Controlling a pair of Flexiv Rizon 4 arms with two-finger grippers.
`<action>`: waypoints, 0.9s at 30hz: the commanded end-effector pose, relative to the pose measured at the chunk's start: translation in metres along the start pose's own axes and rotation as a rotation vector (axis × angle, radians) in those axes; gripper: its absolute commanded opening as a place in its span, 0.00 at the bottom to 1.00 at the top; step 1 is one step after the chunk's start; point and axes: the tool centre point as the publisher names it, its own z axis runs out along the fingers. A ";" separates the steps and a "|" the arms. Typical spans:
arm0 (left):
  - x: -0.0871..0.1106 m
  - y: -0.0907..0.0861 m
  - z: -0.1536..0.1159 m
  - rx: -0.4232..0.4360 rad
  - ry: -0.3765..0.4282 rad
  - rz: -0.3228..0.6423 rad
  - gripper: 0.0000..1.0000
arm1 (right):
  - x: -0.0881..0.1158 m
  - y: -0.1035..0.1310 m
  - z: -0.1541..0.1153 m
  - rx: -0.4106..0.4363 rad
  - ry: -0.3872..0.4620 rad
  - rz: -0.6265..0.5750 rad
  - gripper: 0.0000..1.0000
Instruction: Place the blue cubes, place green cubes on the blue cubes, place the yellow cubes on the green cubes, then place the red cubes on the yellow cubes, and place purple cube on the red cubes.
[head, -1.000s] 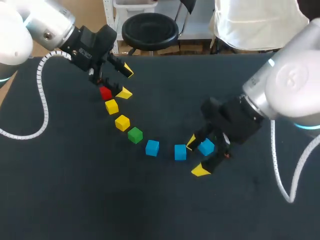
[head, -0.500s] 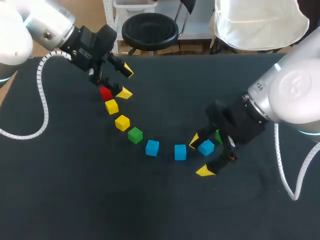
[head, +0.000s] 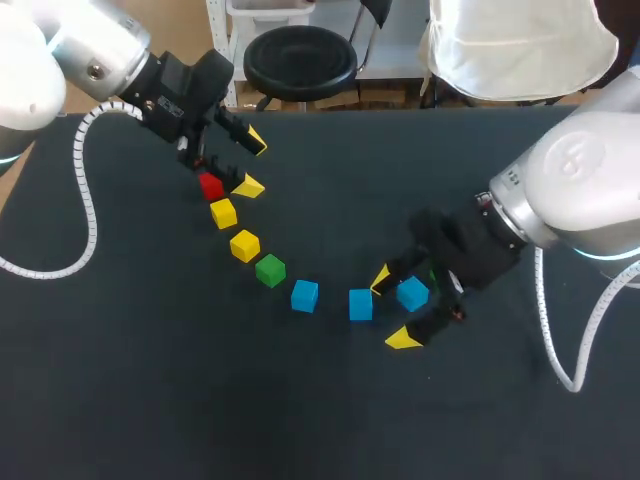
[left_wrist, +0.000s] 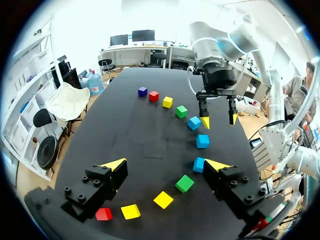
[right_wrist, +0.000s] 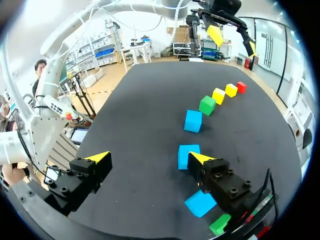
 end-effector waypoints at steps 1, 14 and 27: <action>0.000 0.000 0.000 -0.001 0.001 0.001 1.00 | -0.003 -0.004 0.005 -0.008 0.013 0.005 1.00; 0.000 0.000 0.000 -0.001 0.001 0.001 1.00 | 0.003 -0.011 0.009 -0.005 0.027 -0.026 1.00; 0.000 0.000 0.000 -0.001 0.001 0.001 1.00 | 0.004 -0.022 0.015 -0.022 0.033 -0.078 1.00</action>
